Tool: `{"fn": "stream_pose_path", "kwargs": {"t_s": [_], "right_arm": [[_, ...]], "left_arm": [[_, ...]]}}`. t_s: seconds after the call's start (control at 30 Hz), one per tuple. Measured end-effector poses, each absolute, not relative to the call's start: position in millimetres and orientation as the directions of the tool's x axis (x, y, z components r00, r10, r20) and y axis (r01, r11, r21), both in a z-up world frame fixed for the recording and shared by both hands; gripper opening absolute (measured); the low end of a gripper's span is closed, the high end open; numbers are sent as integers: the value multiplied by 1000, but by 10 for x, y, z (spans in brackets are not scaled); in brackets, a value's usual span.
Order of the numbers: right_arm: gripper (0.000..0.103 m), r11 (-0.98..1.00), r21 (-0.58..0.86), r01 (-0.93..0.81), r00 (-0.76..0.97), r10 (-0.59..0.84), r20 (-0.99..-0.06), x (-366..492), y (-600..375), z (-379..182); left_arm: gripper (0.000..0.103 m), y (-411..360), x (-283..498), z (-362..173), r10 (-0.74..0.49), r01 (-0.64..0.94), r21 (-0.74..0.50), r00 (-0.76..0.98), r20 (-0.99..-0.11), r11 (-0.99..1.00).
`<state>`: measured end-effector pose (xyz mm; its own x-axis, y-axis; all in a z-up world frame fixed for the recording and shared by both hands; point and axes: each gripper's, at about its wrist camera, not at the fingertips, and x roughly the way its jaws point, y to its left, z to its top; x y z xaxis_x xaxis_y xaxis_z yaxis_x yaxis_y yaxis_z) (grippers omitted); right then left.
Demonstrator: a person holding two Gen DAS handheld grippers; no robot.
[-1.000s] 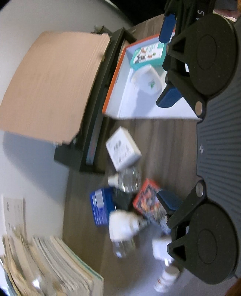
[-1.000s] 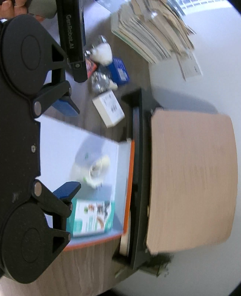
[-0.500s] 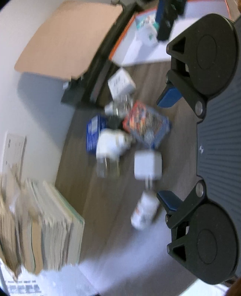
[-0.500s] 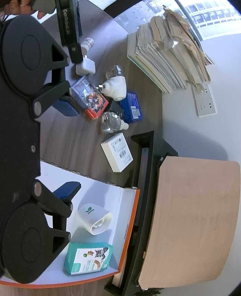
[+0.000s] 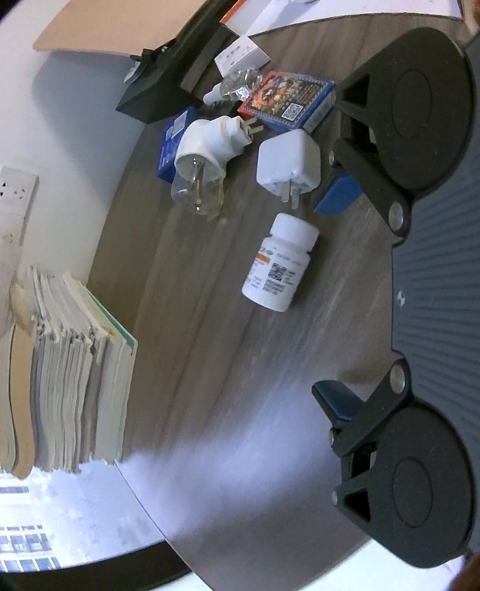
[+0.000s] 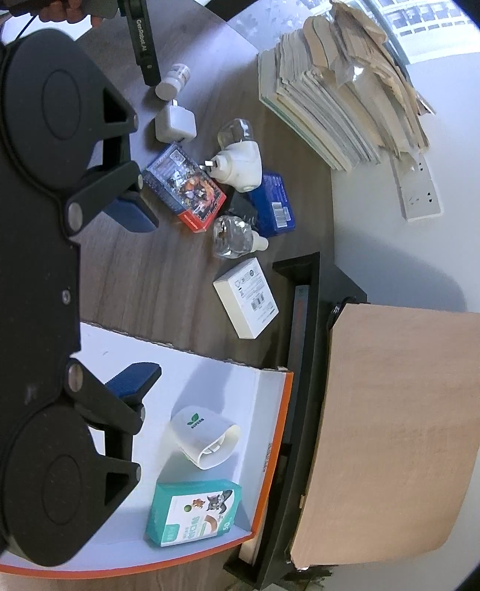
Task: Organize rigid objects
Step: 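Move the left tool to the white pill bottle and grasp it, then grasp the red card box with the right tool while left tool holds the pill bottle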
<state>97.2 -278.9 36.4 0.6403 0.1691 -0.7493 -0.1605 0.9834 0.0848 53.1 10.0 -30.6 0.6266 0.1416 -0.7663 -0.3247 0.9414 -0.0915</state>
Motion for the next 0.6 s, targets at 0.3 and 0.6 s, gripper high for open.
{"fn": "stream_pose_path", "kwargs": {"t_s": [0.3, 0.6], "right_arm": [[91, 992, 57, -111, 640, 116, -759, 1007, -2672, 340], [91, 994, 63, -92, 622, 107, -776, 1071, -2455, 228]], "left_arm": [[101, 90, 749, -455, 108, -193, -32, 669, -736, 981], [58, 169, 744, -436, 41, -66, -11, 726, -686, 998]]}}
